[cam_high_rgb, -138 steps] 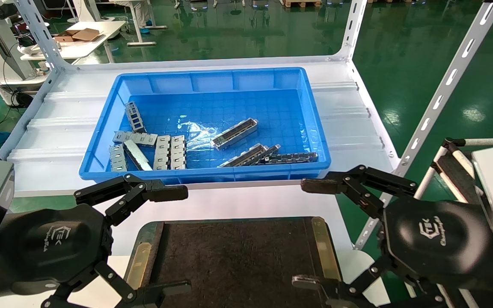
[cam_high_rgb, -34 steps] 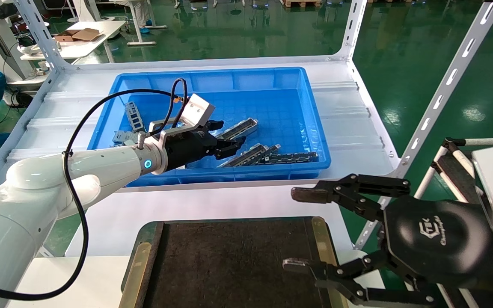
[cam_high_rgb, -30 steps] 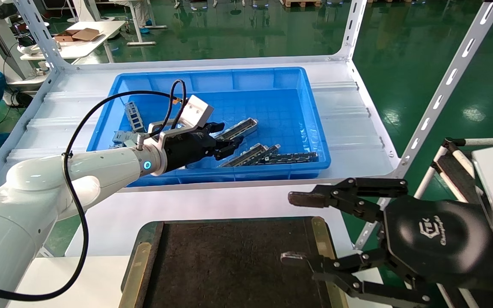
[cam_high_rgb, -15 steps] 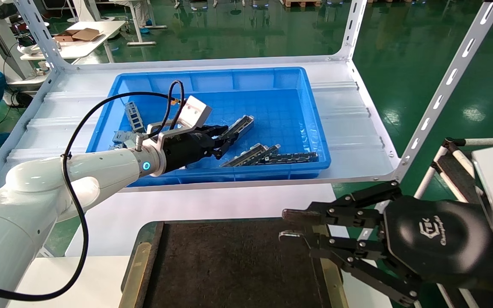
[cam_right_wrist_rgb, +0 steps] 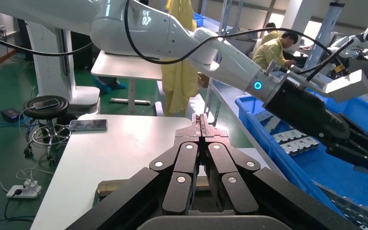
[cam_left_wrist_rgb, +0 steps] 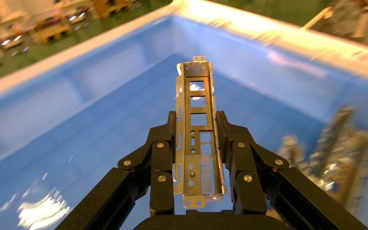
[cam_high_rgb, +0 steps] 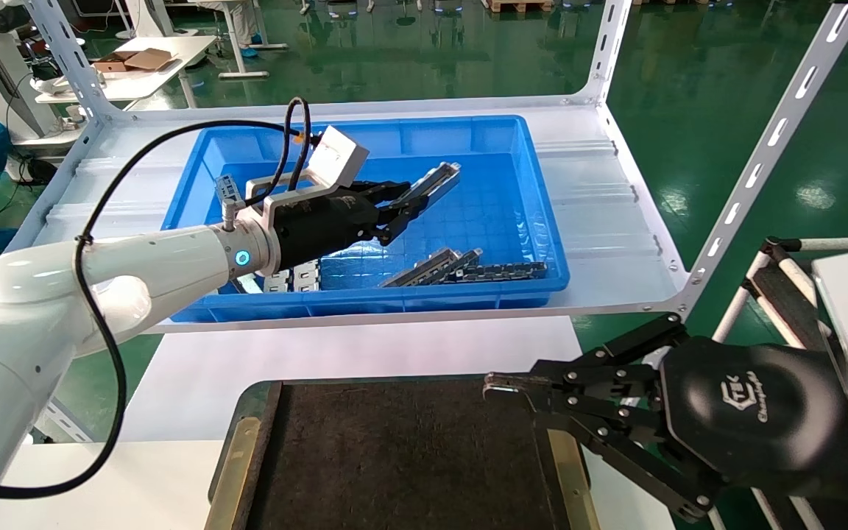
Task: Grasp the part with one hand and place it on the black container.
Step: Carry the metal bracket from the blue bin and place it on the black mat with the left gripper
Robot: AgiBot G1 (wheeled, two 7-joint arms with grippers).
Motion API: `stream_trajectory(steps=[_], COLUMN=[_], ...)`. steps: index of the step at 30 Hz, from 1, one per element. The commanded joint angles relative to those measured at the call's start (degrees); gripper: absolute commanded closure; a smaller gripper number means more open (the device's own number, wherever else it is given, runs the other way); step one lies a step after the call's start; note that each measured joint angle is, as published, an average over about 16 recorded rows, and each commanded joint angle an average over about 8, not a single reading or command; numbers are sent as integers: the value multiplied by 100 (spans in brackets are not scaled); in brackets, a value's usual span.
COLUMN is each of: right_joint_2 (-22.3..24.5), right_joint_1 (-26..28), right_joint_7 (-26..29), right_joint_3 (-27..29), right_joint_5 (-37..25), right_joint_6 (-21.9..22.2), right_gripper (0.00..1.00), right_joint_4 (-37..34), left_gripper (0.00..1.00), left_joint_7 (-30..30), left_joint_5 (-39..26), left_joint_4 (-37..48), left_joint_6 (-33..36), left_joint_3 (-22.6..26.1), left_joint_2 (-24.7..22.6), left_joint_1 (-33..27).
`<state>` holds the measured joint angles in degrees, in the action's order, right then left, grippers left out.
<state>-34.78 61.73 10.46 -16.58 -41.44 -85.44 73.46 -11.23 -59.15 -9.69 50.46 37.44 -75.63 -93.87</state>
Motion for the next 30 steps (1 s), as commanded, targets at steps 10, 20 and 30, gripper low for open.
stream_trajectory(steps=[10,20,30], right_joint_2=[2,3,4], right_joint_1=[1,2,2], right_joint_7=[-2,-4,-5], right_joint_3=[-4,-7,-11], right_joint_5=[3,5,7], right_joint_6=[2,3,5], right_gripper=[100,100,100], right_joint_4=[0,0,0], left_gripper=[100,100,100], left_joint_7=[-273,-153,247], left_joint_5=[155,239,398], left_joint_4=[-24,-256,-1039], left_joint_6=[1769,3026,3676], left_joint_3=[-31,-17,-4], left_joint_2=[509,943,1295], left_joint_1=[-162,29,883])
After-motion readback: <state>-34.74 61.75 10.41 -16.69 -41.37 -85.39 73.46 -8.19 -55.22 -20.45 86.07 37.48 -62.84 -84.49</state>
